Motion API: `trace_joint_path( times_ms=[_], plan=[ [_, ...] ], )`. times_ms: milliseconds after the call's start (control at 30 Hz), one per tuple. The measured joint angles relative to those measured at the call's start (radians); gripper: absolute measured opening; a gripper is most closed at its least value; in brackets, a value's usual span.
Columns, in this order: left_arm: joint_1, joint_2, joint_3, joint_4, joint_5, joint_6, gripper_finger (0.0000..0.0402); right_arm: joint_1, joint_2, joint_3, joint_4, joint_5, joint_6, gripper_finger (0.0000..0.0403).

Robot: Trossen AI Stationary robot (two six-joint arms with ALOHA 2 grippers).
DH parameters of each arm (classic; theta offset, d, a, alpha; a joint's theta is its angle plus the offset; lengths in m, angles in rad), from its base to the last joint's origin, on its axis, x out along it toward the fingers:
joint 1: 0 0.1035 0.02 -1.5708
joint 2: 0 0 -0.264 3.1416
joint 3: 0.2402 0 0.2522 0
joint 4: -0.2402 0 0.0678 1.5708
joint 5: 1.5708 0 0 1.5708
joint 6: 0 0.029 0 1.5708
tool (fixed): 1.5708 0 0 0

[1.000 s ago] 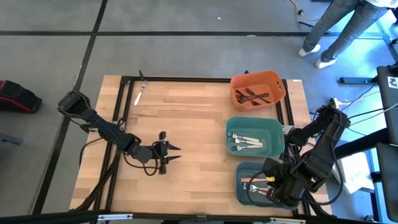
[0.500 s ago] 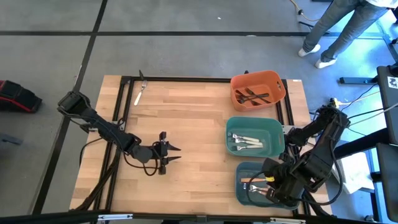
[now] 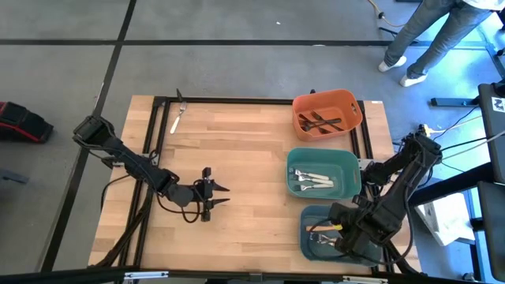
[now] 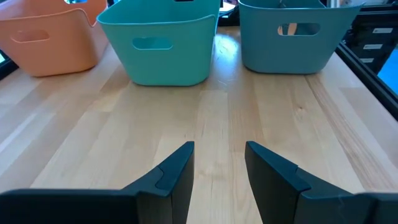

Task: Sort silverware by color (type)
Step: Put the orange fork into the dark blue bin

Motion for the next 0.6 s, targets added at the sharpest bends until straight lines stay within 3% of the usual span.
trace_joint_path(
  times_ms=[333, 600],
  plan=[
    [0.0, 0.0, 0.0, 0.0, 0.002, 0.0, 0.0139, -0.016, 0.001, -0.052, 0.093, 0.019, -0.003, 0.0058],
    [0.0, 0.0, 0.0, 0.0, 0.003, 0.0, 0.0139, -0.048, 0.005, -0.053, 0.103, 0.125, -0.034, 0.0072]
  ],
)
